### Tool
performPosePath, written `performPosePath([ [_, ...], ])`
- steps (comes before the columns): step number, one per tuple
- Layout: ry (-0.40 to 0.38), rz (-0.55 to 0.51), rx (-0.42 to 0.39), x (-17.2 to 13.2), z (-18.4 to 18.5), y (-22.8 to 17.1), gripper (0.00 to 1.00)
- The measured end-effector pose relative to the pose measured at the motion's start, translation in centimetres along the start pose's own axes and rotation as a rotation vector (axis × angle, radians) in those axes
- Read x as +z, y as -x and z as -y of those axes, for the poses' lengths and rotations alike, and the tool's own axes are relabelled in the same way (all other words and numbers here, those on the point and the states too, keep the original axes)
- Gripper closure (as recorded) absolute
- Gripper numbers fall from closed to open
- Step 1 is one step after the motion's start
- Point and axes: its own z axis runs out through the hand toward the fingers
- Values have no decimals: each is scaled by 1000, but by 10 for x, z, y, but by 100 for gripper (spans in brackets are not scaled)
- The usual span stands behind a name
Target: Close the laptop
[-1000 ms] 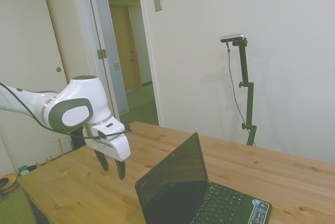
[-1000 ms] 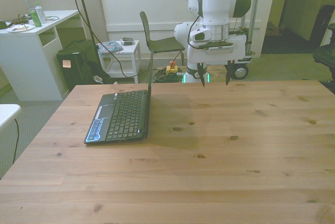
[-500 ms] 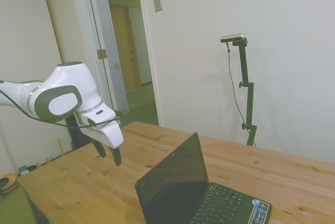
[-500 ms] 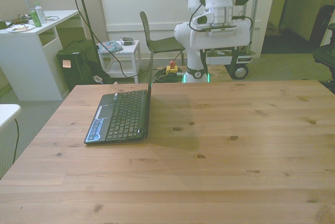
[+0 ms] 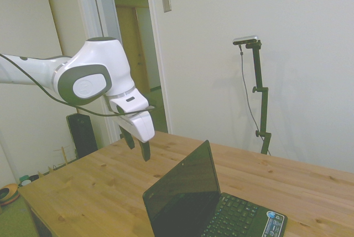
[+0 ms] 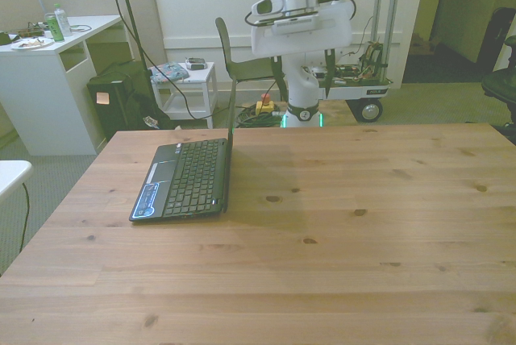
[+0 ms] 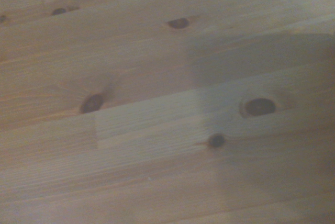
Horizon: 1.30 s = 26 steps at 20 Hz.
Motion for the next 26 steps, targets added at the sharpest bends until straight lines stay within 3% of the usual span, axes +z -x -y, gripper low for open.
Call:
performPosePath([
  [5, 2, 7, 48, -2, -26, -22, 100],
  [10, -6, -1, 43, -20, -17, -28, 100],
  [26, 39, 25, 78, -18, -1, -66, 100],
])
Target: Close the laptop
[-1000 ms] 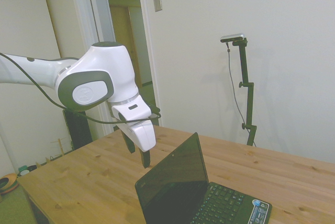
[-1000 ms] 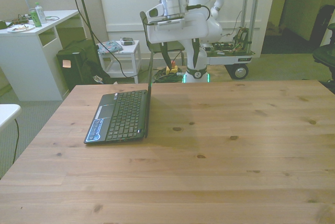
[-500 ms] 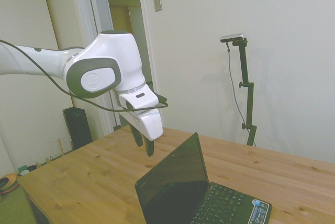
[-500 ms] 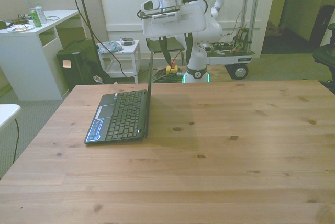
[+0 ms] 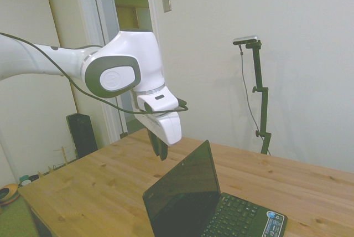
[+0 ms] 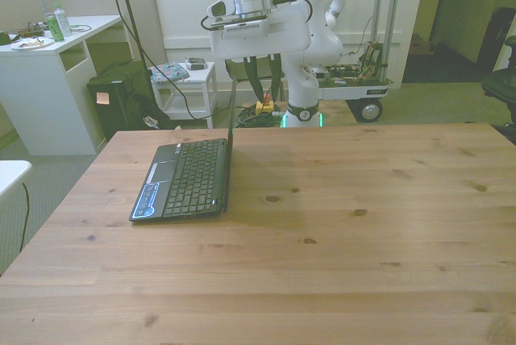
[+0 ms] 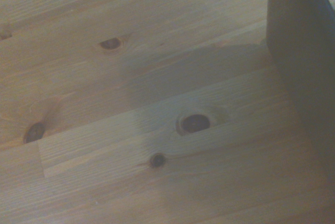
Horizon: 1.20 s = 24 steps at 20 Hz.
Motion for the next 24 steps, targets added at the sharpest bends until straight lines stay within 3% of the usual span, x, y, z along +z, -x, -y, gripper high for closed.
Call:
performPosePath([
  [7, 32, 15, 75, 0, -27, -34, 100],
  [16, 48, 15, 171, -12, -76, -120, 100],
  [24, 88, 69, 217, 18, -38, -182, 100],
])
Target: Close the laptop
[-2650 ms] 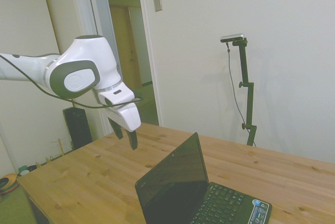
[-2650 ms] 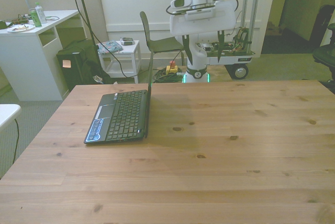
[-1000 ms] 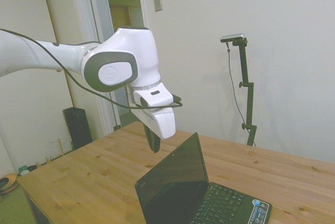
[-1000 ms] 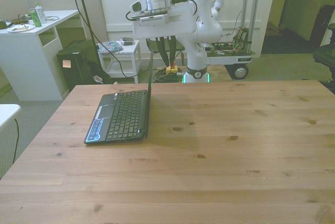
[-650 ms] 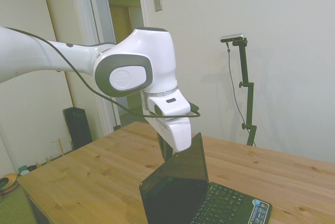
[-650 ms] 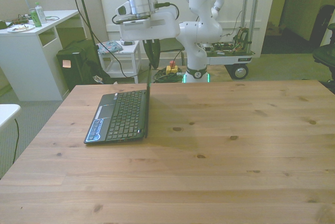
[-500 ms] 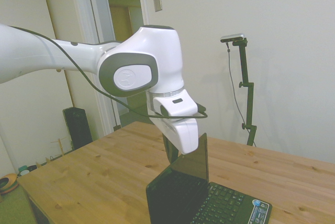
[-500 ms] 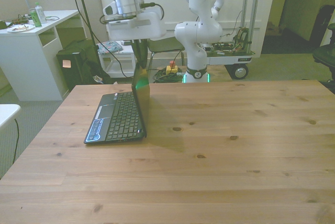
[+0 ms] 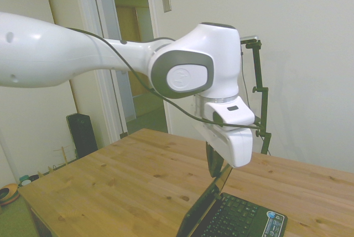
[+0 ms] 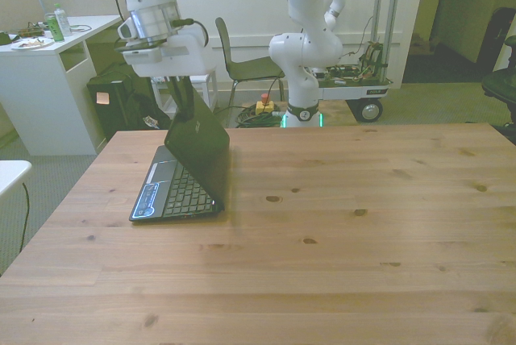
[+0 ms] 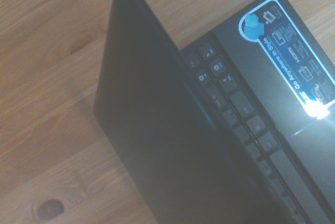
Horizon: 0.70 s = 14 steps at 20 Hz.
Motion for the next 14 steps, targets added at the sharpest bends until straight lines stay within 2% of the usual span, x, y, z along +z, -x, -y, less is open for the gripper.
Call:
performPosePath([
  [5, 53, 17, 29, 24, 23, -25, 100],
  [14, 115, 30, 96, 66, 35, -61, 100],
])
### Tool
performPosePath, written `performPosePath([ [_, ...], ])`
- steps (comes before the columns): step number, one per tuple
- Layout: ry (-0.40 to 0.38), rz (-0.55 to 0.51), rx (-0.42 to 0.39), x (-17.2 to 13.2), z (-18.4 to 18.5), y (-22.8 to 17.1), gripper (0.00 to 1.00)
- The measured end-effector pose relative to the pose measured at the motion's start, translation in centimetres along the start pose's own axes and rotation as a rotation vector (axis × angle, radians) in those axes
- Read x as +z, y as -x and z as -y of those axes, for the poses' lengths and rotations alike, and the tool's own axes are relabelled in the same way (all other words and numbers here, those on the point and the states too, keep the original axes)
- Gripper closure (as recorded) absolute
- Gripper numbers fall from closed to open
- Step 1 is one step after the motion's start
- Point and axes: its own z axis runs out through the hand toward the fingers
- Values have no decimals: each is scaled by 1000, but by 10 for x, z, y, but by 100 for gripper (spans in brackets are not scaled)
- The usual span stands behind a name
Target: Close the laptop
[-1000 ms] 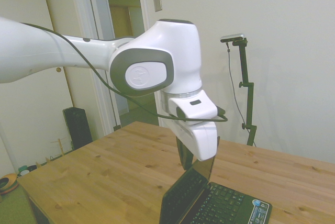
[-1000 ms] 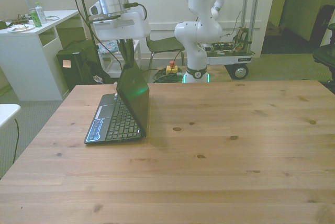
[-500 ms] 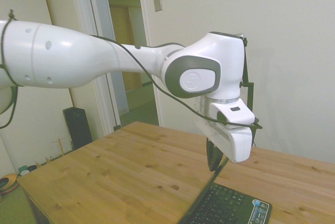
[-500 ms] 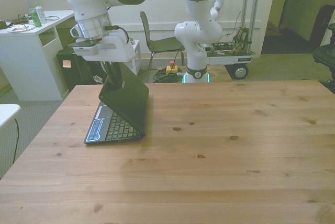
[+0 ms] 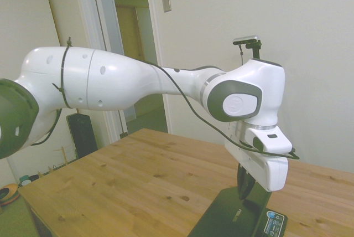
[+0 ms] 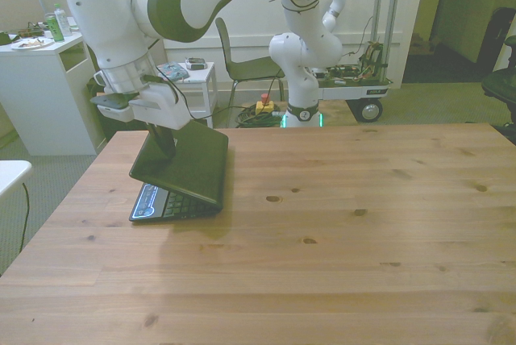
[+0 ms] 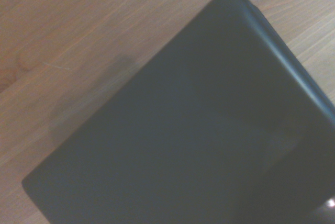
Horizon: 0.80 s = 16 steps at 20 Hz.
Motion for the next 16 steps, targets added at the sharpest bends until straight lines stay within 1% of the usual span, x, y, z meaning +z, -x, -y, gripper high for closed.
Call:
performPosePath([
  [3, 21, 3, 10, 18, 14, -5, 100],
  [7, 66, 13, 30, 56, 30, -17, 100],
  [8, 71, 12, 29, 61, 33, -19, 100],
  [10, 54, -1, 19, 50, 37, -16, 100],
  [11, 40, -8, 9, 39, 37, -11, 100],
  [14, -21, -19, -41, -8, 24, 18, 100],
  [16, -77, -14, -94, -41, 9, 42, 100],
])
